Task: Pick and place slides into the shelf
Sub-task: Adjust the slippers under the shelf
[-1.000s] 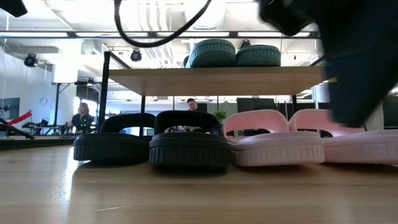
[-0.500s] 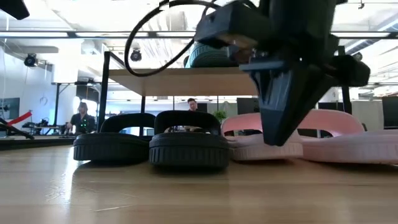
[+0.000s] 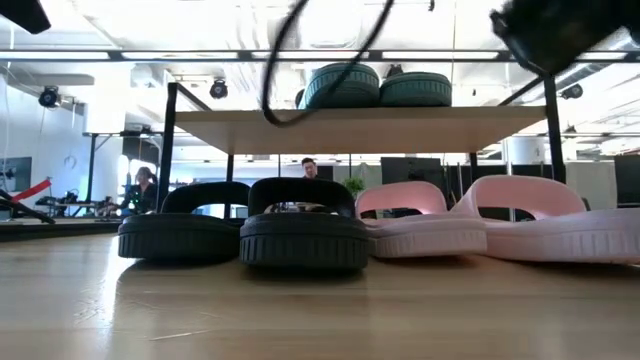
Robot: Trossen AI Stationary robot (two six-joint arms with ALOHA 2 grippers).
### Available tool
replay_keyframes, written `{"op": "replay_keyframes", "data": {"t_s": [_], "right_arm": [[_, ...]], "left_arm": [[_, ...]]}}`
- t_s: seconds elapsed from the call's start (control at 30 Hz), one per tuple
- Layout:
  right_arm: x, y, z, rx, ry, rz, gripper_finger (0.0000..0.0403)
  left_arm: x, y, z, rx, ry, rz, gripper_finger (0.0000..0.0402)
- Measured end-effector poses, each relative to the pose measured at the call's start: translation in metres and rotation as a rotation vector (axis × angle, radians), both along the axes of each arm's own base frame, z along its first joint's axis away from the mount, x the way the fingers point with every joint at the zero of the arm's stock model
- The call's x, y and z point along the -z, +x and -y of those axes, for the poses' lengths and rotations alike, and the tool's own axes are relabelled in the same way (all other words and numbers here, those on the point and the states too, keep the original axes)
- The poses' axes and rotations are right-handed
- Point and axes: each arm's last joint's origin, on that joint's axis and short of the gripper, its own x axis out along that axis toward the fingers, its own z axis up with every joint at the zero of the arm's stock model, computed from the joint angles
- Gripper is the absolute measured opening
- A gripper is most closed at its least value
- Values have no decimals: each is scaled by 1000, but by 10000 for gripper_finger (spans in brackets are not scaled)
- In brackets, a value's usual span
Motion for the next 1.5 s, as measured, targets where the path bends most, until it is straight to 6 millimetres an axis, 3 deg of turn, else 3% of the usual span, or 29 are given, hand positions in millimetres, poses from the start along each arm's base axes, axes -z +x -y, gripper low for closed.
{"op": "replay_keyframes", "data": {"t_s": [0.2,0.4,0.5,0.7,0.8,0.97,1.27,1.37,1.5], "right_arm": [[18,-2,18,21,-124,-3,28],[17,-1,52,45,-326,-77,28],[14,4,61,20,-320,-77,28],[3,23,44,-41,-64,145,28],[3,32,37,-41,-14,245,28],[21,42,49,-6,-109,240,28],[20,55,81,99,-281,294,28],[18,56,77,65,-165,273,28],[14,62,49,-62,81,364,28]], "left_arm": [[0,2,-2,-8,2,-1,235],[0,2,-2,-9,-11,-9,235],[0,2,-2,-7,-15,-14,235],[0,3,-3,-11,-17,-13,235],[0,4,-3,-13,-17,-13,235],[0,4,-3,-13,-17,-14,235],[0,3,-3,-10,-12,-16,235],[0,3,-3,-10,-11,-17,235],[0,3,-3,-7,-10,-17,235]]}}
